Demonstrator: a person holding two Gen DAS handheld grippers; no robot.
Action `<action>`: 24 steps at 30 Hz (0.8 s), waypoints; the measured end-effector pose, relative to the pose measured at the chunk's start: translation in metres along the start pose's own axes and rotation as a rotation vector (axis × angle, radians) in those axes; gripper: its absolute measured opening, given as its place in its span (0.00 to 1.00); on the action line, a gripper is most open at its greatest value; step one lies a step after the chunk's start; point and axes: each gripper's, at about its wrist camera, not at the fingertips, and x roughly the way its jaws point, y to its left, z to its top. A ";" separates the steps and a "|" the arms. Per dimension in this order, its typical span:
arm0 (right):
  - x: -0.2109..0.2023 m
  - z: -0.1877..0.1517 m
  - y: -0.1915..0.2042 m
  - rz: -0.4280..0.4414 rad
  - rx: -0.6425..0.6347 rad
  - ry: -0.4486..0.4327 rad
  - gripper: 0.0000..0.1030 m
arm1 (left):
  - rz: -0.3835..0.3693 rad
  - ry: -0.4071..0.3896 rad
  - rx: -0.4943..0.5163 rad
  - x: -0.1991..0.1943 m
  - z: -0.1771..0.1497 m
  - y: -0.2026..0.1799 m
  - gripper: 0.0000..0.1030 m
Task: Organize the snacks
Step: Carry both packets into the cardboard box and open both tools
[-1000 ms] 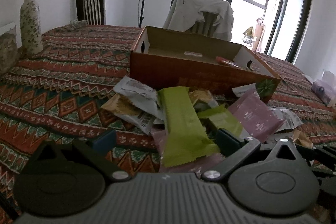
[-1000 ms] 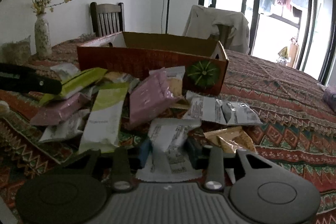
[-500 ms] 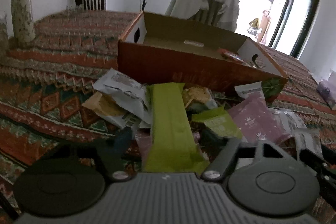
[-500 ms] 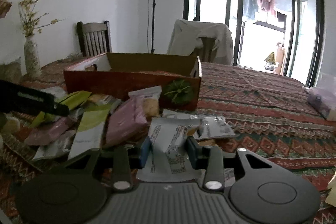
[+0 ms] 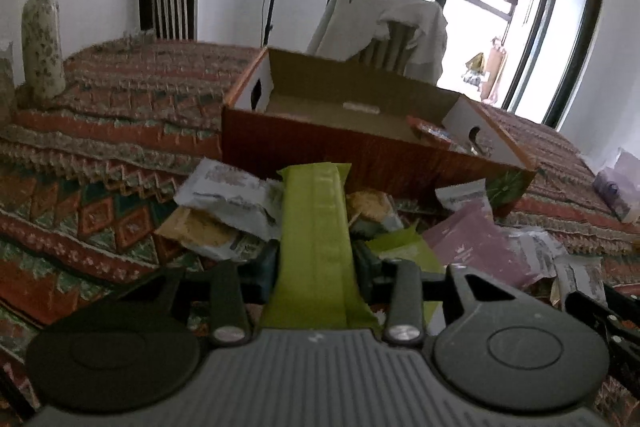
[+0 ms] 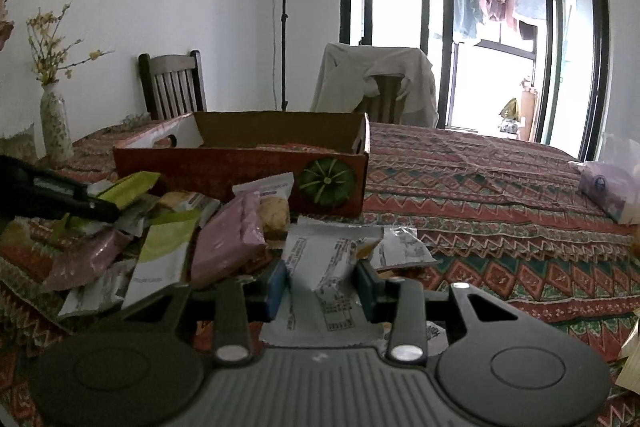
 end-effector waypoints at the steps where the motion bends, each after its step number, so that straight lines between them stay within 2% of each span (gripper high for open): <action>1: 0.000 0.000 -0.001 -0.002 0.003 -0.003 0.36 | -0.001 -0.009 0.003 -0.003 0.001 0.000 0.38; 11: 0.004 0.029 -0.002 0.000 0.013 -0.071 0.36 | -0.002 -0.110 0.033 -0.018 0.029 -0.005 0.38; 20: 0.035 0.082 0.015 0.012 0.002 -0.152 0.36 | 0.003 -0.165 0.053 0.006 0.073 -0.013 0.38; 24: 0.058 0.107 0.024 0.033 0.005 -0.158 0.36 | 0.001 -0.176 0.051 0.020 0.092 -0.017 0.38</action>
